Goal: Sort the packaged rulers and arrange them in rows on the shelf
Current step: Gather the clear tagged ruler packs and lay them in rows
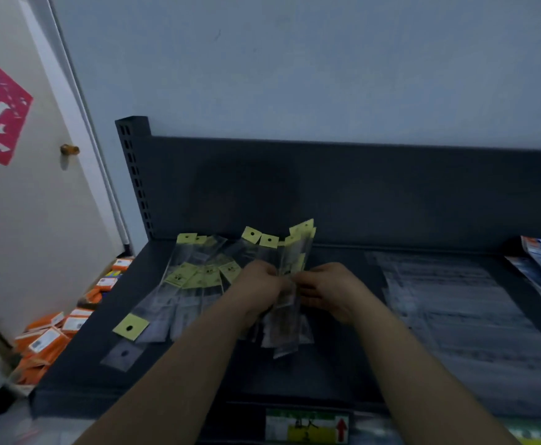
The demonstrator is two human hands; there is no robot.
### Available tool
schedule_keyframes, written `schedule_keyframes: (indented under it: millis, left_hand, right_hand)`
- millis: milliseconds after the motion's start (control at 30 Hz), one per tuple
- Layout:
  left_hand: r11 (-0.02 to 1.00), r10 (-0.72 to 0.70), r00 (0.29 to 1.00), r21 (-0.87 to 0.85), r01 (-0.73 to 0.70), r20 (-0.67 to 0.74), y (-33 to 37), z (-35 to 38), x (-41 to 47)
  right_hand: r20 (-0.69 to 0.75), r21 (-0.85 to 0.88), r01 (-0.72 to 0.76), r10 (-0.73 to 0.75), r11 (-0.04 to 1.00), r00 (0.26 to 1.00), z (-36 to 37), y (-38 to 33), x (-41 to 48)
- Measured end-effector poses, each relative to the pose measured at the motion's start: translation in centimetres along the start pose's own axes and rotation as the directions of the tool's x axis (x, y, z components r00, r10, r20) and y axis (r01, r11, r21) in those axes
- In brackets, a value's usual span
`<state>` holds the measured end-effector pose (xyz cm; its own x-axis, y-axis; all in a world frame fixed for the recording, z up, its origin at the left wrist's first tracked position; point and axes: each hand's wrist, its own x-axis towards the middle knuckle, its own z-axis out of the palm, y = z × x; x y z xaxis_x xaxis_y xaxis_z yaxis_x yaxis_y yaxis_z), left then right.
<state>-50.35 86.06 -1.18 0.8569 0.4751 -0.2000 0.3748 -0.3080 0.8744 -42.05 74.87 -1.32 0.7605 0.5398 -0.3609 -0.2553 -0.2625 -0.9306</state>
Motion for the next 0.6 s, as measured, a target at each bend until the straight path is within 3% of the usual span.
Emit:
schedule_keyframes:
  millis: [200, 500, 600]
  left_hand:
    - [0.978, -0.031, 0.999, -0.203, 0.039, 0.040, -0.6, 0.4, 0.1]
    - [0.930, 0.056, 0.997, -0.367, -0.031, 0.058, 1.3, 2.5, -0.6]
    - [0.934, 0.056, 0.993, -0.345, -0.089, -0.105, 1.8, 3.1, -0.5]
  right_hand:
    - [-0.065, -0.321, -0.012, -0.010, 0.947, 0.998, 0.4, -0.4, 0.3]
    - [0.058, -0.222, 0.046, -0.034, 0.974, 0.998, -2.1, -1.2, 1.6]
    - [0.199, -0.138, 0.073, -0.044, 0.988, 0.979, -4.6, -2.4, 1.2]
